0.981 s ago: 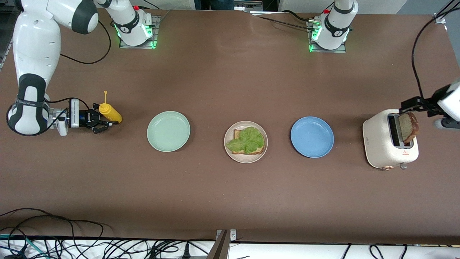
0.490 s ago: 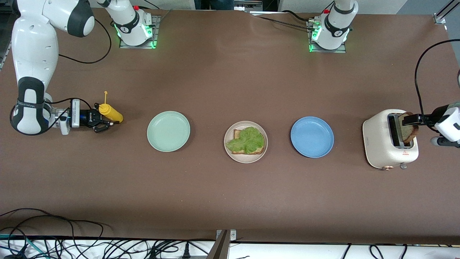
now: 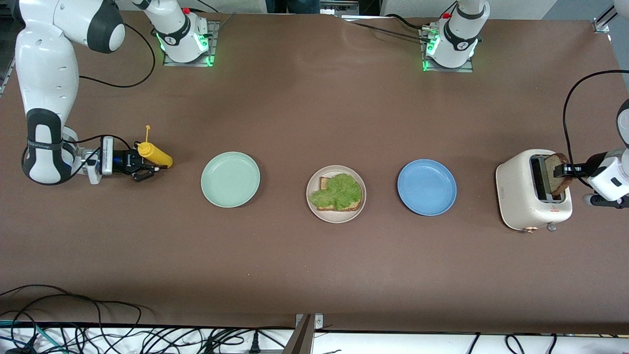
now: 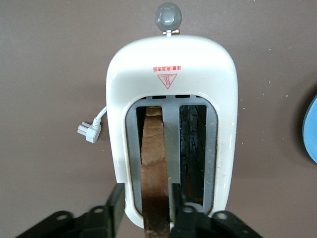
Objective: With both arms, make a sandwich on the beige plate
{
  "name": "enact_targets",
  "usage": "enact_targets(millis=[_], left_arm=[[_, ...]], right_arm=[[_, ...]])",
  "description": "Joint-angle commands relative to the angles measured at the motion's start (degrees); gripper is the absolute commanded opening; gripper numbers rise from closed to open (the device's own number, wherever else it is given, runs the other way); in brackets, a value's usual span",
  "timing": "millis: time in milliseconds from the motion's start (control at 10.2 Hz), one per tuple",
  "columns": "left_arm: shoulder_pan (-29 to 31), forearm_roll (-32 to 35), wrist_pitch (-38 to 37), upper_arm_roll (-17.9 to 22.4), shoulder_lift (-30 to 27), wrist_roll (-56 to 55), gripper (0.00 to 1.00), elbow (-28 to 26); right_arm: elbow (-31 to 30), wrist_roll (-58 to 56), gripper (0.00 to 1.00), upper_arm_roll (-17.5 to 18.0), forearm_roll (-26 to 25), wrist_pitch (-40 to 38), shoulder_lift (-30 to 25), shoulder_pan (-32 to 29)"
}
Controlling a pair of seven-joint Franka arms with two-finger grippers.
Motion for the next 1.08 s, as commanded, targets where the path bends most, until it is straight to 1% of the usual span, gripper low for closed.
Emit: enact_targets(millis=[0, 294, 588, 687, 785, 883, 981], left_arm=[[0.6, 1.9, -0.4, -0.6, 0.1, 0.2, 0.0, 1.2], [0.5, 2.0, -2.2, -0.7, -1.7, 0.9, 0.0, 1.9], [0.0, 2.1, -5.5, -1.4, -6.3, 2.6, 0.0, 2.4], [-0.4, 2.2, -7.6, -2.0, -7.5, 2.5, 0.0, 2.7], [-0.8, 2.2, -10.8, -3.8, -8.6, 2.3, 0.0, 4.8], [-1.1, 2.3, -14.9, -6.1, -8.5, 2.0, 0.0, 8.5], [-1.7, 2.2, -17.4, -8.4, -8.3, 1.8, 0.0, 11.4]], right_arm=[[0.6, -1.2, 0.89, 0.5, 0.8, -1.4, -0.1, -1.2], [2.7, -0.5, 0.89, 0.2, -0.1, -3.4, -0.3, -3.0], [8.1, 3.4, 0.89, 0.2, -5.6, -5.3, -0.4, -7.3], [12.2, 7.2, 0.89, 0.2, -7.9, -5.5, -0.6, -8.4], [18.0, 12.2, 0.89, 0.2, -10.0, -7.8, -0.5, -9.0], [22.9, 18.7, 0.89, 0.2, -11.2, -9.4, -0.7, -9.0], [27.8, 27.1, 0.89, 0.2, -11.3, -11.8, -0.8, -9.0]])
